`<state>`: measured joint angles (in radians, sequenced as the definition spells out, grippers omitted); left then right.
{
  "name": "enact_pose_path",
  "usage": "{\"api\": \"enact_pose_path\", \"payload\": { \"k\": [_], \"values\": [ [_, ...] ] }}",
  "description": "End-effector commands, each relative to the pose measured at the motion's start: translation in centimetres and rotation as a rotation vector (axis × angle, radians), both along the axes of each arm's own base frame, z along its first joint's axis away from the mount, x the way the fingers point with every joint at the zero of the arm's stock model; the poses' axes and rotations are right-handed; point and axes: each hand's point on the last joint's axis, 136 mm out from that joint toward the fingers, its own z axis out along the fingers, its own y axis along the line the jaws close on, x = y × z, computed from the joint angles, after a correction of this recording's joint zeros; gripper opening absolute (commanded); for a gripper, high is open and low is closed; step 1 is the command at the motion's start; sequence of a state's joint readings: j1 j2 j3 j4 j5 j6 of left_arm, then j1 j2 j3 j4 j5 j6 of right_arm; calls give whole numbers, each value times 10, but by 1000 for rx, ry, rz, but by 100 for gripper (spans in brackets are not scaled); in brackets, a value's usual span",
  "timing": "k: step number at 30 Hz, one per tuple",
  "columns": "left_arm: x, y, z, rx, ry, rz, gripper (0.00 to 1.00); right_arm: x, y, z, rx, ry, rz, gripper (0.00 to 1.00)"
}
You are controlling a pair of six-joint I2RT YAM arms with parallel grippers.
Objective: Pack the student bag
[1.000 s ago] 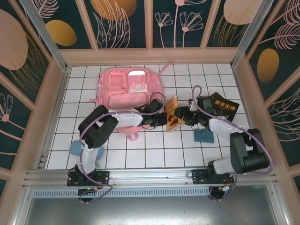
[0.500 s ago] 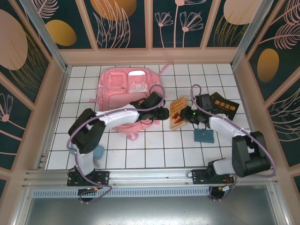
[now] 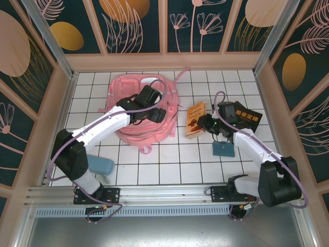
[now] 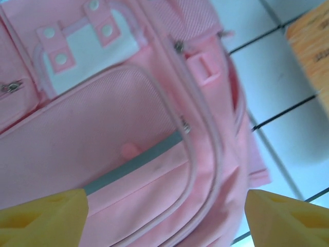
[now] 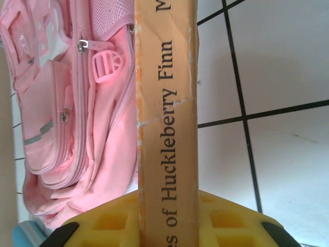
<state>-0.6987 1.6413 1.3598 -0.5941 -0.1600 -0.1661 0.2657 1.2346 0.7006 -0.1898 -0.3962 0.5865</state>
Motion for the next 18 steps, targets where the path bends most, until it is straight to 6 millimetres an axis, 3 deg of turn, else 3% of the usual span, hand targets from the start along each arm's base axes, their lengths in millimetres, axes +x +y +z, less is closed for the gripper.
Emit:
{"api": "enact_pose_path", "payload": {
  "k": [1, 11, 18],
  "values": [
    [-11, 22, -23, 172, 47, -93, 80, 11, 17, 45, 96, -108, 31, 11],
    [-14, 18, -72, 297, 146, -265, 71, 9, 23, 51, 134, -106, 41, 11],
    [12, 7, -83, 318, 145, -237, 70, 9, 25, 51, 134, -100, 39, 11]
  ]
}}
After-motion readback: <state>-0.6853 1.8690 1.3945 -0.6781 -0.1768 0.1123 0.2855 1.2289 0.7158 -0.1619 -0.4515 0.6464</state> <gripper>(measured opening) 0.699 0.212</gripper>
